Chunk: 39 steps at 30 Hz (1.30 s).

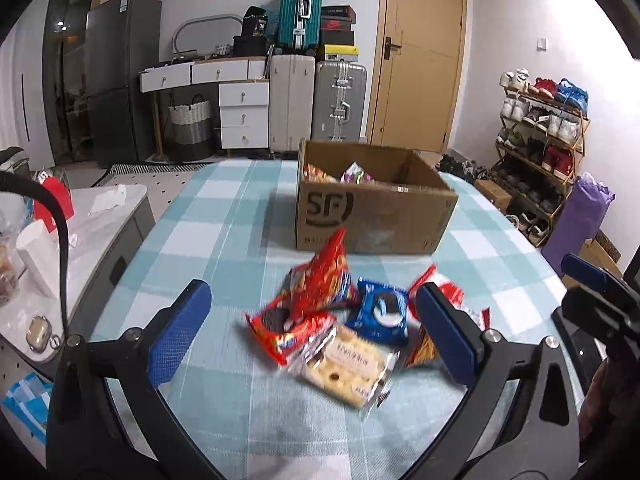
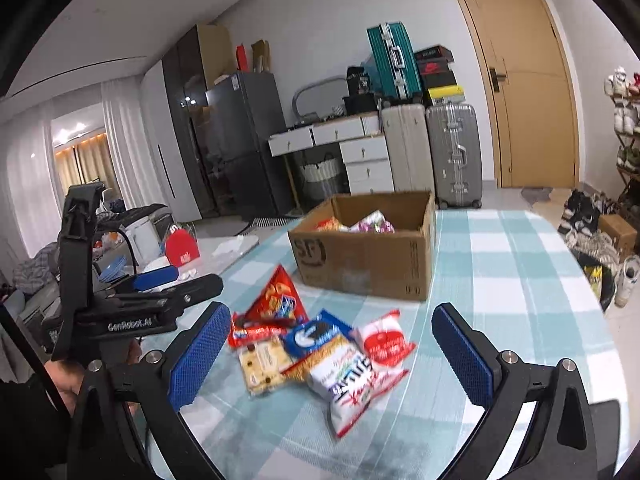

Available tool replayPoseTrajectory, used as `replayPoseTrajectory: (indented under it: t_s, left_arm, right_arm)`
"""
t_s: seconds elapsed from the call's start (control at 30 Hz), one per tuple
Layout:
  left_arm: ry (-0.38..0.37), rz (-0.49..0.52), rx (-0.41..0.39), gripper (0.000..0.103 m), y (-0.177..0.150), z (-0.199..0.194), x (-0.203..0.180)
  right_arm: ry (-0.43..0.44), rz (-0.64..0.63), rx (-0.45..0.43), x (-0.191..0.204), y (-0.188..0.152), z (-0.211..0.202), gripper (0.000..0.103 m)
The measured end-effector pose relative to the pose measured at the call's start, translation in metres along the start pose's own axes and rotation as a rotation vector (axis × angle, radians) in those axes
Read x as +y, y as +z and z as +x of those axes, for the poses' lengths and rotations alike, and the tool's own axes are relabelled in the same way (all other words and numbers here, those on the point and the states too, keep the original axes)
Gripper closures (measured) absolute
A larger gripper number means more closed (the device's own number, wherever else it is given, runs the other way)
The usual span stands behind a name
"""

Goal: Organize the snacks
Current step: 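Withdraw both tools from the box back toward the remaining snacks, then grasp the white noodle-snack bag with the right gripper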

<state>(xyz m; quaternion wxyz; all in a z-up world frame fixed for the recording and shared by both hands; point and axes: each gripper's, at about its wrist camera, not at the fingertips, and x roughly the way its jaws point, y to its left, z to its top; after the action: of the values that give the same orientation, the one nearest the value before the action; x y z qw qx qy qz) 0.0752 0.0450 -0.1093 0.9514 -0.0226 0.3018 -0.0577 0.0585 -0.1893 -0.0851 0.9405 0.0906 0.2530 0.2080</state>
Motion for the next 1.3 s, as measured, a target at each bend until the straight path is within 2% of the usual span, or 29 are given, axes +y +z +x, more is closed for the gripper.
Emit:
replayPoseTrajectory:
  t_s: [0.2, 0.43, 0.7, 1.0, 1.1, 1.3]
  left_arm:
    - [-0.005, -0.022, 0.035, 0.001, -0.019, 0.016, 0.001]
    - [0.004, -0.004, 0.041, 0.001, -0.03, 0.03, -0.001]
    - [-0.019, -0.016, 0.078, 0.001, -0.04, 0.051, 0.0]
    - [-0.038, -0.027, 0.082, 0.001, -0.041, 0.061, 0.0]
    - [-0.042, -0.024, 0.077, 0.001, -0.041, 0.062, -0.001]
    - [-0.043, -0.012, 0.071, 0.001, -0.042, 0.061, -0.003]
  right_arm:
    - [-0.016, 0.02, 0.039, -0.008, -0.018, 0.013, 0.001]
    - [-0.018, 0.016, 0.089, -0.013, -0.031, 0.027, 0.001]
    - [-0.001, 0.067, 0.201, -0.027, -0.041, 0.06, 0.001]
    - [0.092, 0.181, 0.334, -0.041, -0.051, 0.1, 0.001]
    - [0.138, 0.241, 0.354, -0.046, -0.053, 0.109, 0.001]
    - [0.165, 0.284, 0.364, -0.048, -0.053, 0.121, 0.001]
